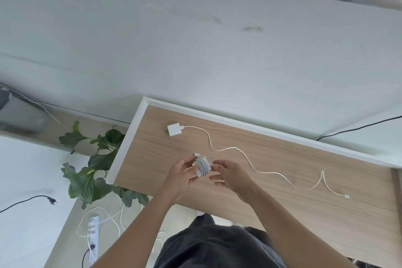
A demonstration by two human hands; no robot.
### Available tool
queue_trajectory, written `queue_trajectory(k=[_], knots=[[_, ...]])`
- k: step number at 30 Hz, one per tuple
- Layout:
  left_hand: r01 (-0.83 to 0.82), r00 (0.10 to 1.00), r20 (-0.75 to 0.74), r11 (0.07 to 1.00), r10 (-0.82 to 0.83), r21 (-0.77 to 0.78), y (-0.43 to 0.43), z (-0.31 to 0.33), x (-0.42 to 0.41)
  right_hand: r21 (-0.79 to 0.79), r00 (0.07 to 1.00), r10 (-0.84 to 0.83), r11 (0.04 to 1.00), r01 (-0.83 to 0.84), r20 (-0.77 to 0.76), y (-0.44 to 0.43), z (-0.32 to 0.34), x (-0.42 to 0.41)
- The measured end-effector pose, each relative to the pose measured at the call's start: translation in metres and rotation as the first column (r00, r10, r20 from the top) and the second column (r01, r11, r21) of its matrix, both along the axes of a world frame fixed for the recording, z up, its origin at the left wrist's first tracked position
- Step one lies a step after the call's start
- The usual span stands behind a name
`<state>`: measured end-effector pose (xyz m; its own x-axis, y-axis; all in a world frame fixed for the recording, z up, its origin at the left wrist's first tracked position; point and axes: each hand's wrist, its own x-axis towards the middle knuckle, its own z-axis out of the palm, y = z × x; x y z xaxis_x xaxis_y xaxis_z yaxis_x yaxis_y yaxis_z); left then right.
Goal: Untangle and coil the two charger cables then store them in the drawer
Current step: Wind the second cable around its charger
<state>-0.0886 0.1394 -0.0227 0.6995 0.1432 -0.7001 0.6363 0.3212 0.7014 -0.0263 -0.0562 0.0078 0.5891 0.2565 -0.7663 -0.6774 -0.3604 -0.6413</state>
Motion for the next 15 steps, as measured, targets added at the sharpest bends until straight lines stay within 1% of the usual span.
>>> queue_trajectory(k=[3, 5, 10, 13, 15], knots=[[0.016, 0.998, -0.054, 1.000, -0.014, 0.024, 0.002, -0.023, -0.005, -0.017, 0.997, -0.012, 1.000, 0.011, -0.072, 0.007, -0.019, -0.006], [0.047, 0.996, -0.077, 0.998, -0.044, 0.035, 0.003, -0.037, -0.008, -0.038, 0.996, -0.003, 0.999, 0.000, -0.095, 0.011, -0.029, -0.011], [0.114, 0.987, -0.120, 0.992, -0.107, 0.053, 0.002, -0.051, -0.008, -0.099, 0.993, 0.090, 0.990, -0.097, -0.072, 0.021, -0.046, -0.015], [0.164, 0.974, -0.173, 0.982, -0.146, 0.093, 0.007, -0.065, -0.007, -0.127, 0.989, 0.135, 0.982, -0.142, -0.057, 0.027, -0.049, -0.015], [0.205, 0.967, -0.183, 0.970, -0.180, 0.128, 0.010, -0.079, -0.009, -0.134, 0.984, 0.165, 0.976, -0.172, -0.061, 0.028, -0.052, -0.015]])
